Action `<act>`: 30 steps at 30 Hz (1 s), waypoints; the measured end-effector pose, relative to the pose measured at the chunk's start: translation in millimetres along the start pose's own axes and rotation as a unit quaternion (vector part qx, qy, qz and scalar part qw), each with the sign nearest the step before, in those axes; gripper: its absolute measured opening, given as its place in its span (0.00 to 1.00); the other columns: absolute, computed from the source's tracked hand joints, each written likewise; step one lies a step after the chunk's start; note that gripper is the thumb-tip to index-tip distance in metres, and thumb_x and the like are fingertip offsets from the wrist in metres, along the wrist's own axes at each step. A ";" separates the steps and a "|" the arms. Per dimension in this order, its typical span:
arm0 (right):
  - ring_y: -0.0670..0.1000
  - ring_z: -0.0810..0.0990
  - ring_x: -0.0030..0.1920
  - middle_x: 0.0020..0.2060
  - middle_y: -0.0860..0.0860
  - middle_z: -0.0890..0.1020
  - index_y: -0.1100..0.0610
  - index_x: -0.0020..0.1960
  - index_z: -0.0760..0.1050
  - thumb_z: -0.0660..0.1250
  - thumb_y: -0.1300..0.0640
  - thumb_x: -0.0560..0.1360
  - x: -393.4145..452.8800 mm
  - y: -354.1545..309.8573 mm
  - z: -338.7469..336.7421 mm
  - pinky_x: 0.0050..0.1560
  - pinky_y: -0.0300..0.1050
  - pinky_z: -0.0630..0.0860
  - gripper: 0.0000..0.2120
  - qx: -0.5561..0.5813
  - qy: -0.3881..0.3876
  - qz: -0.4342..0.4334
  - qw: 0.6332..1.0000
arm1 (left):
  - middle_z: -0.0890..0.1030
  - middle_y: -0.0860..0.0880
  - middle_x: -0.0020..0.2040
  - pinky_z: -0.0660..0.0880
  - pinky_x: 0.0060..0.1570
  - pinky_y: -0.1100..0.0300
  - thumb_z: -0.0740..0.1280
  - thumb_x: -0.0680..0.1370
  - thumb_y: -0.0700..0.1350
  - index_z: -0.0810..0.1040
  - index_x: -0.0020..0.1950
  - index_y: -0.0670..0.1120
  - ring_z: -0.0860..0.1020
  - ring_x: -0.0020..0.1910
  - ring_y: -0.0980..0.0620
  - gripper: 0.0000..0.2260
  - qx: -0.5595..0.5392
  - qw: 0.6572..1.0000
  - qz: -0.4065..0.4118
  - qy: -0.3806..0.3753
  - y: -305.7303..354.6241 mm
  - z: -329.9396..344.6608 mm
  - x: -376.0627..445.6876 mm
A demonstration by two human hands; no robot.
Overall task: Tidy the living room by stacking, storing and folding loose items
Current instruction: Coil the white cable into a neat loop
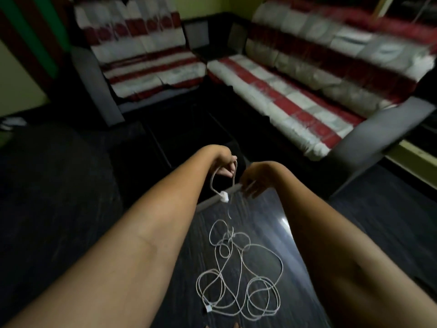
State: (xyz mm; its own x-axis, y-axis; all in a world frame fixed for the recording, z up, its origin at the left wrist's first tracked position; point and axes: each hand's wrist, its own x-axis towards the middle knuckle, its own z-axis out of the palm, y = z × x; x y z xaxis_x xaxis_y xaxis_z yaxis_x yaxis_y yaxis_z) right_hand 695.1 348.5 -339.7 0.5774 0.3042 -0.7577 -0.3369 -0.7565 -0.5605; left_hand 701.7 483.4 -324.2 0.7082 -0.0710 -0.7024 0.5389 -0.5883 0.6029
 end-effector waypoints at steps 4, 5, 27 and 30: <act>0.57 0.74 0.63 0.62 0.54 0.72 0.58 0.68 0.64 0.74 0.58 0.70 -10.3 -7.1 -8.1 0.49 0.51 0.76 0.31 -0.108 0.118 -0.098 0.982 | 0.77 0.47 0.40 0.65 0.25 0.72 0.48 0.85 0.48 0.71 0.39 0.43 0.67 0.27 0.60 0.21 0.120 0.989 0.086 -0.004 34.0 -21.8 -66.8; 0.56 0.75 0.61 0.61 0.54 0.75 0.58 0.67 0.67 0.75 0.58 0.69 -0.8 -7.2 -14.6 0.55 0.53 0.76 0.30 -0.100 0.147 -0.147 0.973 | 0.77 0.49 0.40 0.64 0.27 0.71 0.48 0.85 0.48 0.71 0.39 0.44 0.66 0.29 0.59 0.20 0.137 0.984 0.113 0.008 41.4 -30.0 -80.8; 0.47 0.76 0.31 0.36 0.52 0.74 0.60 0.55 0.77 0.60 0.61 0.79 -132.0 -122.6 -100.6 0.31 0.38 0.73 0.09 -0.045 0.474 -0.174 0.862 | 0.67 0.49 0.31 0.57 0.19 0.69 0.58 0.83 0.46 0.78 0.48 0.43 0.61 0.18 0.60 0.11 -0.039 0.876 0.345 0.334 -27.5 -238.0 -166.9; 0.44 0.75 0.20 0.32 0.53 0.75 0.67 0.57 0.76 0.60 0.63 0.78 -109.2 -112.8 -87.3 0.20 0.34 0.71 0.12 0.006 0.440 -0.093 0.893 | 0.70 0.51 0.31 0.59 0.19 0.73 0.58 0.83 0.44 0.78 0.51 0.42 0.65 0.18 0.61 0.10 -0.019 0.864 0.395 0.311 -14.3 -237.2 -170.9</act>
State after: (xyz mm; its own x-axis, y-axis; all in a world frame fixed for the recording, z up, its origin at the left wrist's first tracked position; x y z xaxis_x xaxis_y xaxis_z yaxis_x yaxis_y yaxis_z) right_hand 734.9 350.1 -164.6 0.9835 -0.1531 -0.0968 -0.1787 -0.7319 -0.6576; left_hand 681.1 695.0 -123.1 0.9637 0.0160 0.2666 -0.2185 -0.5268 0.8214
